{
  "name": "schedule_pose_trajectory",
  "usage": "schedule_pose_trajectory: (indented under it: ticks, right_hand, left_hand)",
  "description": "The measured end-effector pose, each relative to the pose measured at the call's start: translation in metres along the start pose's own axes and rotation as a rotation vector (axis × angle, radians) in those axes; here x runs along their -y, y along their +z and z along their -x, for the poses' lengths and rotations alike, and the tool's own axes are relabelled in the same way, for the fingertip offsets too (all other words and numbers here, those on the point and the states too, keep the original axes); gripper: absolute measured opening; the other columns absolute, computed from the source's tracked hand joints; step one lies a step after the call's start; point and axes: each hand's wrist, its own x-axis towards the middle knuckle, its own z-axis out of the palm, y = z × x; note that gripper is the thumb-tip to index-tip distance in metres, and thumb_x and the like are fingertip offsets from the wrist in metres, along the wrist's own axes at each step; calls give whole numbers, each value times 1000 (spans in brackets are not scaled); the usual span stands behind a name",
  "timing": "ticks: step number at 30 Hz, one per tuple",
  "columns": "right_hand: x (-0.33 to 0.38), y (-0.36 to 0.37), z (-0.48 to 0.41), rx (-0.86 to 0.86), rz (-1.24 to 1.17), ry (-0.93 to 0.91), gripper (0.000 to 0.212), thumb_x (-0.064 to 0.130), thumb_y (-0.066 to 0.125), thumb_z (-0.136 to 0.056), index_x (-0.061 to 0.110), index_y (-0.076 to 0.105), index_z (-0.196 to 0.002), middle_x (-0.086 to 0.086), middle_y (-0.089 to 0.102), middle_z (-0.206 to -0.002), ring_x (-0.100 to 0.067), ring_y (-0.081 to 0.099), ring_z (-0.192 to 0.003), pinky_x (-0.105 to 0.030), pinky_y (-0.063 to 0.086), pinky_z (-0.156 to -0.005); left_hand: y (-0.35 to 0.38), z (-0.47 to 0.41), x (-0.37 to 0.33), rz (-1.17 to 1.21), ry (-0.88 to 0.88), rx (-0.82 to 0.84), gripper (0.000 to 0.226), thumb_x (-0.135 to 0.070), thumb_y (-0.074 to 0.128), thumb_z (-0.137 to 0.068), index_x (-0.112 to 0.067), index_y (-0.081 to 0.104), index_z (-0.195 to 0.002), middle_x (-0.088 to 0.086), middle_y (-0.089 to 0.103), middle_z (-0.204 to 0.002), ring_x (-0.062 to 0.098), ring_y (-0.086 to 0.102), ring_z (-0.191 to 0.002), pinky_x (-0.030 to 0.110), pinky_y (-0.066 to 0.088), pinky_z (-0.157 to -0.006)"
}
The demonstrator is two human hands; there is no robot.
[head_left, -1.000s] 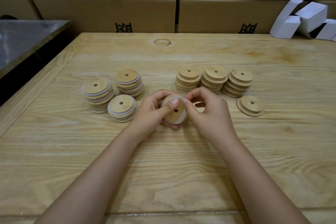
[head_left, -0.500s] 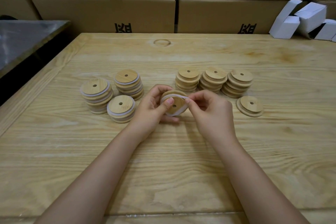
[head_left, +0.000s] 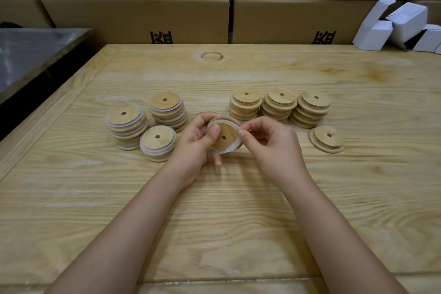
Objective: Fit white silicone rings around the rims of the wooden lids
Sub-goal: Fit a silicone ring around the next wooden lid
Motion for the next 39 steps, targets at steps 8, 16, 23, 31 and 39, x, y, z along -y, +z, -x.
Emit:
schedule_pose_trajectory:
  ticks: [8, 16, 23, 31, 39]
  right_hand:
    - [1, 2, 4, -29, 131, -94, 6, 13, 65, -83, 18, 64, -80, 12, 65, -74, 0, 59, -73, -17, 47, -69]
    - [-2, 8, 6, -99, 303, -179, 8, 18, 67, -81, 14, 62, -86, 5, 65, -84, -7, 58, -77, -19, 42, -69]
    - [-1, 7, 6, -124, 275, -119, 3, 12, 67, -80, 10, 67, -82, 5, 68, -80, -8, 60, -77, -26, 45, -75]
    - [-2, 4, 3, -138, 130, 9, 16, 14, 69, -75, 27, 66, -68, 9, 70, -73, -9, 66, -74, -37, 54, -75]
    - [-5, -2, -2, -30, 65, 27, 20, 15, 71, -78, 30, 66, -65, 16, 70, -73, 2, 65, -70, -19, 53, -69]
  left_hand:
    - [1, 3, -5, -162, 22, -3, 9, -11, 59, -83, -10, 57, -92, -3, 65, -62, 2, 46, -34, 10, 29, -31]
    - [3, 5, -4, -147, -8, 3, 9, -5, 57, -87, -9, 53, -94, 9, 69, -71, 29, 66, -52, 33, 54, -41]
    - [3, 2, -2, -142, 16, -12, 13, 1, 53, -88, -12, 52, -92, 7, 68, -73, 27, 67, -59, 38, 57, -51]
    - [1, -2, 0, -229, 83, 10, 20, 4, 48, -91, -16, 50, -97, 8, 59, -88, 15, 62, -77, 35, 59, -65]
    - [-2, -1, 1, -122, 38, 26, 17, 3, 48, -90, -12, 51, -97, 8, 58, -90, 20, 62, -81, 40, 58, -68]
